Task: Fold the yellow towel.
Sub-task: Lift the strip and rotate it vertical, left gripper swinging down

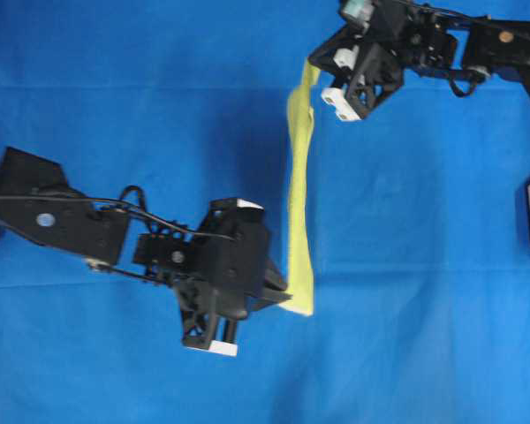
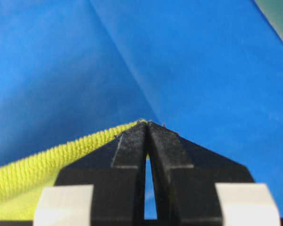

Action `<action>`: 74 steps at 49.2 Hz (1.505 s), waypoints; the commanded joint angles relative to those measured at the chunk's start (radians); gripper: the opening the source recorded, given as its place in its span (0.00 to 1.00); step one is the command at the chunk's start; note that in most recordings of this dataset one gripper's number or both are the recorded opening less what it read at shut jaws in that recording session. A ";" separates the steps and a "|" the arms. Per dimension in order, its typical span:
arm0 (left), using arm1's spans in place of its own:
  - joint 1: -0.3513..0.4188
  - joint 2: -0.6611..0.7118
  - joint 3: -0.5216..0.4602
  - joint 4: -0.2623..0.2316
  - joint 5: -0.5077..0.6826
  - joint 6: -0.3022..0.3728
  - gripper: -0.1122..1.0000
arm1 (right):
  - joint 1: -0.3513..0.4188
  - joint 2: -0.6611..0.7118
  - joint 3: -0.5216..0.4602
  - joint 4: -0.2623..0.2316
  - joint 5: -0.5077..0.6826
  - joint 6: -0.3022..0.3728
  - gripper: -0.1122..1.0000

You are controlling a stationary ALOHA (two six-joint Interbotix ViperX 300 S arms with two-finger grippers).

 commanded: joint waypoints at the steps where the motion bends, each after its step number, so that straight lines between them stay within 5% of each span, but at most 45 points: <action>1: -0.029 0.000 -0.041 -0.003 -0.011 0.017 0.11 | -0.037 0.000 -0.037 -0.014 -0.006 -0.002 0.11; 20: -0.021 0.041 -0.083 -0.002 -0.077 0.029 0.11 | -0.051 -0.064 0.032 -0.025 0.000 0.003 0.11; 44: 0.032 0.298 -0.385 0.000 -0.098 0.153 0.11 | -0.083 -0.345 0.275 -0.023 0.075 0.008 0.11; 59: 0.037 0.278 -0.273 -0.008 -0.112 0.130 0.11 | -0.077 -0.224 0.256 -0.023 -0.012 0.006 0.11; 74: 0.011 0.181 -0.048 -0.009 -0.118 -0.071 0.11 | -0.028 0.009 0.092 -0.023 -0.078 0.006 0.11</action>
